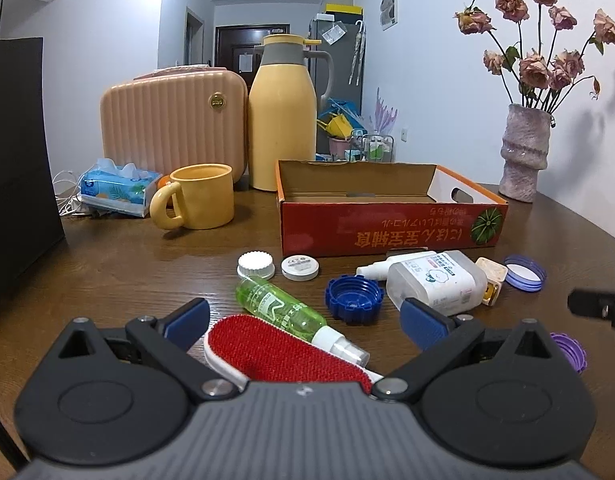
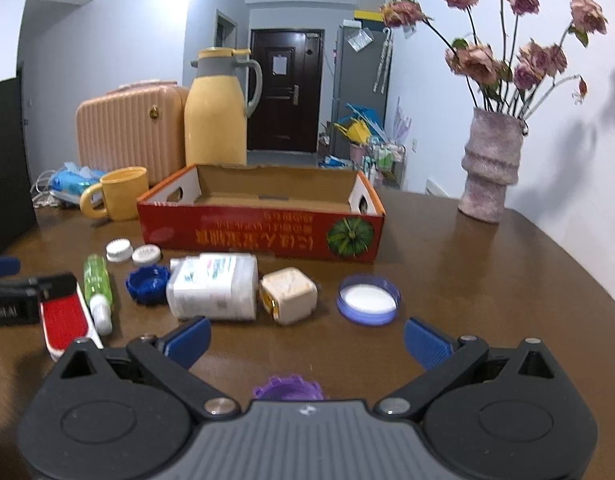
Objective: Organize rigid objects
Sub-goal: 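Grasp the white rectangular wipes container with the right gripper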
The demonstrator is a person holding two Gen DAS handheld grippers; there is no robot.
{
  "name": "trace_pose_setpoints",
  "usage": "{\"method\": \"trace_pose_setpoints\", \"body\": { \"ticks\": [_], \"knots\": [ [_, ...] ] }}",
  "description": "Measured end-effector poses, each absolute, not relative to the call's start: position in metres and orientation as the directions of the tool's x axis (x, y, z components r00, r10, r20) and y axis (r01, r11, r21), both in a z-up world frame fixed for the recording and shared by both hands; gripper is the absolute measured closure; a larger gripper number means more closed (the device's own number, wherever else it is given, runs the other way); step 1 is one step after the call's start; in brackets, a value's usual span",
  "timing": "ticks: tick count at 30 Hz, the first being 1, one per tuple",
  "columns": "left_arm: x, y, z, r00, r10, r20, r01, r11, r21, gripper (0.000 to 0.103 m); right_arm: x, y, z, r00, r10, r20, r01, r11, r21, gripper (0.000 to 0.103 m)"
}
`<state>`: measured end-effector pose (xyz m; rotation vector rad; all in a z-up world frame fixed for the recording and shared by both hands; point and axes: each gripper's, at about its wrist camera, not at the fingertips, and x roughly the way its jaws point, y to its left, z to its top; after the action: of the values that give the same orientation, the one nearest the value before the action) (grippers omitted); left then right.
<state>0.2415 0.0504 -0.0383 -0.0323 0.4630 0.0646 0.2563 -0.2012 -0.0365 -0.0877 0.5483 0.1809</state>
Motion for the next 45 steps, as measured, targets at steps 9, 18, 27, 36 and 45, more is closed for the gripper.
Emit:
{"method": "trace_pose_setpoints", "body": {
  "ticks": [9,18,27,36,45],
  "knots": [
    [0.245,0.056,-0.039,0.89,0.074,-0.449,-0.091,0.996,-0.016,0.0,0.257,-0.189,-0.047,0.815,0.172,-0.553,-0.226,0.974,-0.031,0.0],
    [0.252,0.079,-0.04,0.885,0.124,-0.448,-0.14,0.99,-0.002,0.0,0.286,-0.162,-0.045,0.794,0.234,-0.562,-0.263,0.964,0.03,0.0],
    [0.256,0.105,-0.043,0.876,0.158,-0.455,-0.186,0.982,-0.018,0.0,0.317,-0.118,-0.052,0.784,0.217,-0.582,-0.307,0.95,-0.06,0.0],
    [0.258,0.126,-0.044,0.865,0.186,-0.466,-0.23,0.973,-0.037,0.0,0.35,-0.092,-0.064,0.777,0.199,-0.597,-0.324,0.94,-0.108,0.003],
    [0.26,0.13,-0.046,0.854,0.171,-0.492,-0.222,0.974,-0.047,0.0,0.379,-0.081,-0.08,0.753,0.176,-0.634,-0.313,0.943,-0.11,0.02]
  ]
}}
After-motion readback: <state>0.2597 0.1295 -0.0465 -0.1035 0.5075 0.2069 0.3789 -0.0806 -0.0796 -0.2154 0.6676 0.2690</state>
